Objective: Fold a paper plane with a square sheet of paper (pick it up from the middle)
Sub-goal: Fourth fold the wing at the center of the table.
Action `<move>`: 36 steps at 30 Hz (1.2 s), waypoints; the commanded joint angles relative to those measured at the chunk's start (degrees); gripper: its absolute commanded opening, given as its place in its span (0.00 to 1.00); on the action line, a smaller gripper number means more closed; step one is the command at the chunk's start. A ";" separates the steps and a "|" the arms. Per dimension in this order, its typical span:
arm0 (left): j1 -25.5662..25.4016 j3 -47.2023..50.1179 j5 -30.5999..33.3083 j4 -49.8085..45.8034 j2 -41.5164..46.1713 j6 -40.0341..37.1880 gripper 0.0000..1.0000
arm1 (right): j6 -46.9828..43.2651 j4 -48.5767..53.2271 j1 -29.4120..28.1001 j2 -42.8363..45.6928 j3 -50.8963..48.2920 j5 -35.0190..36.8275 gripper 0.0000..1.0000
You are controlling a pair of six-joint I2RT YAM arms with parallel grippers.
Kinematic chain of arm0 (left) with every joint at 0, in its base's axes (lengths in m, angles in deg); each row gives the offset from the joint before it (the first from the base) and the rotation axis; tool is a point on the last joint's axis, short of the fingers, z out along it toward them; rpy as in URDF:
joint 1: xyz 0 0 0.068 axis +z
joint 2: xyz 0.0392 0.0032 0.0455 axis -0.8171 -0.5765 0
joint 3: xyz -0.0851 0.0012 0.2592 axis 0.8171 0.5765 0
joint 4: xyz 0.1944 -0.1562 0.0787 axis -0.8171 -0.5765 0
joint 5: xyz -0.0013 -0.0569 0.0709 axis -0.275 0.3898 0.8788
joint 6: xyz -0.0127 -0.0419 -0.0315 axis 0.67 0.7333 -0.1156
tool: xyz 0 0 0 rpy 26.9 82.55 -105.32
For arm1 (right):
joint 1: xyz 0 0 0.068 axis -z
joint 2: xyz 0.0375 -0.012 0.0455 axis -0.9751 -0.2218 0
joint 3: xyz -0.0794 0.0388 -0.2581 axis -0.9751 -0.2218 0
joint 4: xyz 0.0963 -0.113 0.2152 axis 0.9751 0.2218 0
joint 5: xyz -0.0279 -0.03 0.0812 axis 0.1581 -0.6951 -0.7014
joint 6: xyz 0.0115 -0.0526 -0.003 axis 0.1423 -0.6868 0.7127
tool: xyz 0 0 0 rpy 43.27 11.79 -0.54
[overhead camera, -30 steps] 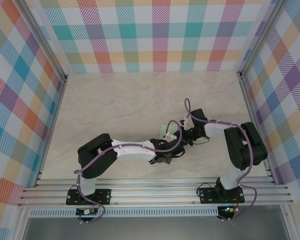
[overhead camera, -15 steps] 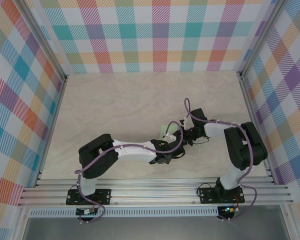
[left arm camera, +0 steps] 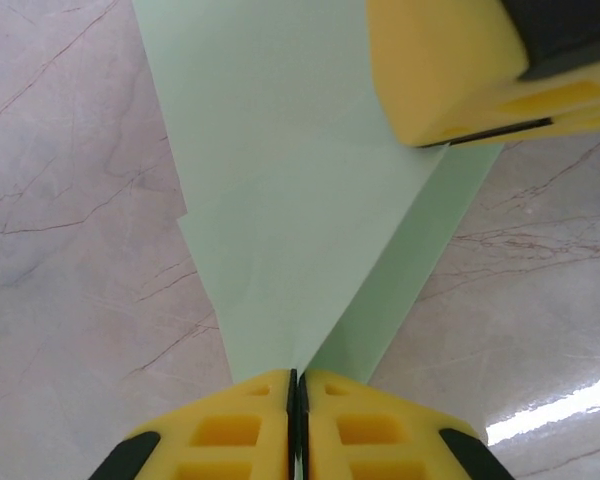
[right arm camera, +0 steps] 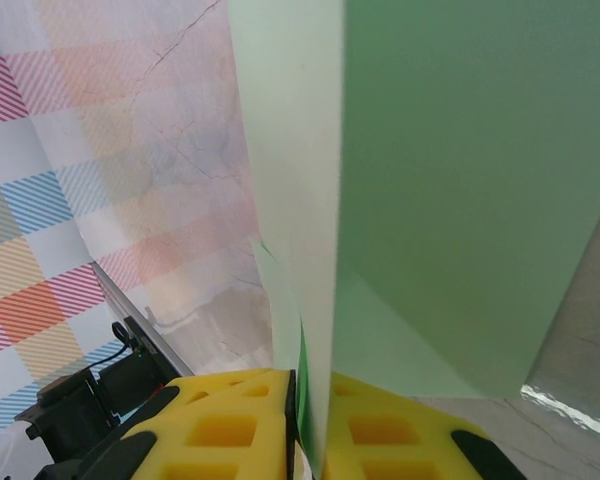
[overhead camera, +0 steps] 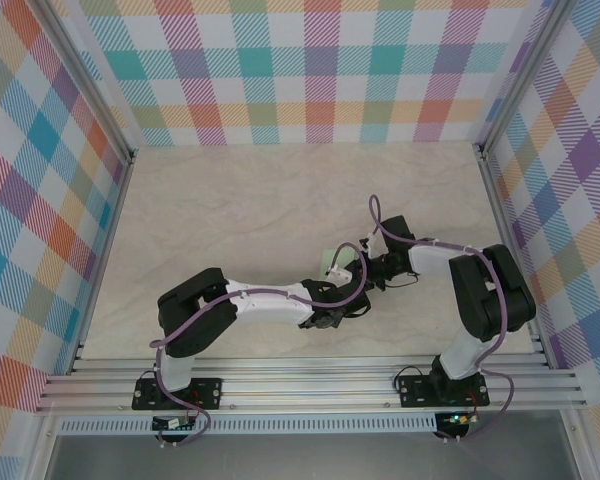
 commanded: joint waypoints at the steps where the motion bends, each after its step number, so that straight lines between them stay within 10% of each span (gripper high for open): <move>1: -0.68 1.29 0.77 0.94 -0.02 1.41 0.09 | -0.54 1.48 -0.32 2.44 1.60 -0.67 0.17; 18: 9.24 22.49 -22.08 30.27 13.80 7.95 0.07 | -2.12 7.90 -0.13 17.08 0.49 8.93 0.57; 36: 17.61 32.60 -36.96 46.08 15.24 14.52 0.08 | 2.25 -3.99 -6.09 6.92 -0.17 0.55 0.21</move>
